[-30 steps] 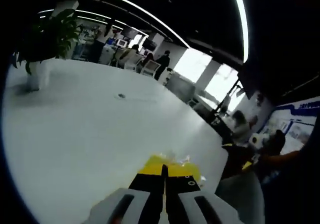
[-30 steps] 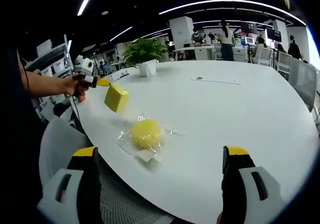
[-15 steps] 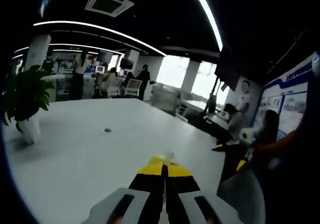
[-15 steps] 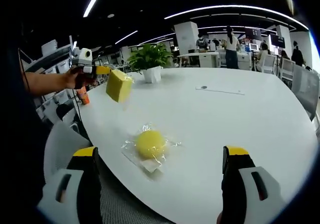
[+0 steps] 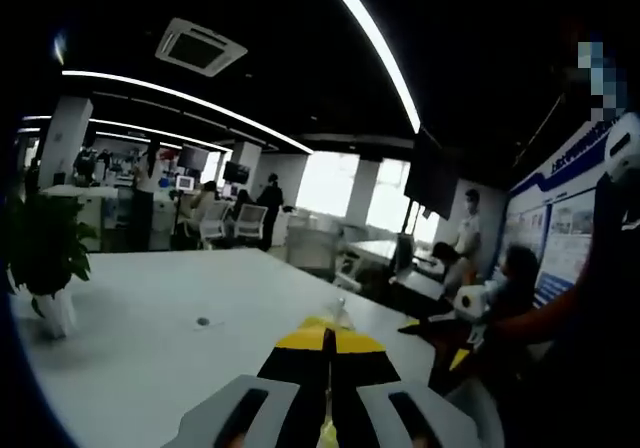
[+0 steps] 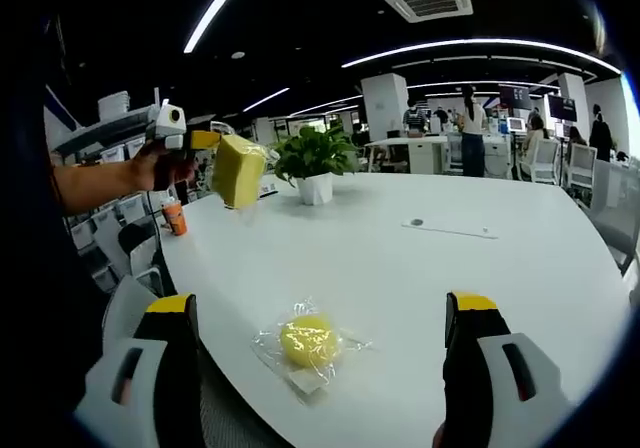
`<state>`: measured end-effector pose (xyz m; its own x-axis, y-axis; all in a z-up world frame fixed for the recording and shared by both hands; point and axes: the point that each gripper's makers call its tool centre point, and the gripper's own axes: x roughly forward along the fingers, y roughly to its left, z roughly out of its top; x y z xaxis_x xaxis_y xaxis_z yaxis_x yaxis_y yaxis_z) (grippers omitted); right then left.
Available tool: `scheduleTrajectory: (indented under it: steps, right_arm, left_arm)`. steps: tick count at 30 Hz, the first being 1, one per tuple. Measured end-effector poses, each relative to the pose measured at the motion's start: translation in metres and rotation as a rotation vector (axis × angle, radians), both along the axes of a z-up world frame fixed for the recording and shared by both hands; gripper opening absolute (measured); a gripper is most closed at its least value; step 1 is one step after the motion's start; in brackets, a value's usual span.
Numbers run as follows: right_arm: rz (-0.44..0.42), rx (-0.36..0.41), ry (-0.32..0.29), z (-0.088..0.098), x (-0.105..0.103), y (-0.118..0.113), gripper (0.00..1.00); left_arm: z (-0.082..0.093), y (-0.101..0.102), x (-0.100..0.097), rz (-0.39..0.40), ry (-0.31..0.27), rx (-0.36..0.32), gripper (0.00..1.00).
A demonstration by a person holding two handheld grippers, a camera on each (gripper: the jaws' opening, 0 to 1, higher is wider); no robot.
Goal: Compare the silicone blocks by pressing each to a similar depth, holding the contact briefly, and releasing to observe deformation and rebound differences across the visible hardness samples.
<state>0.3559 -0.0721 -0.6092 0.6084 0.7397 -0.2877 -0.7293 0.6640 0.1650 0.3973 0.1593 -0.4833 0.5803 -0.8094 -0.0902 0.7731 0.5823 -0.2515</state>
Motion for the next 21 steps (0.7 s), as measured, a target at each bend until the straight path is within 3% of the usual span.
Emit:
scheduleTrajectory:
  steps: [9,12,21]
  right_arm:
    - [0.046,0.024,-0.01,0.01,0.004,0.01,0.96]
    - [0.07,0.048,-0.01,0.015,0.004,0.017,0.88]
    - [0.174,0.093,-0.01,0.028,-0.002,0.046,0.91]
  left_arm:
    - [-0.007,-0.009,-0.005,-0.037,0.008,-0.018,0.0]
    - [-0.009,-0.015,-0.006,-0.05,0.012,-0.019,0.0]
    - [0.003,-0.032,-0.008,-0.079,0.0,-0.061,0.0]
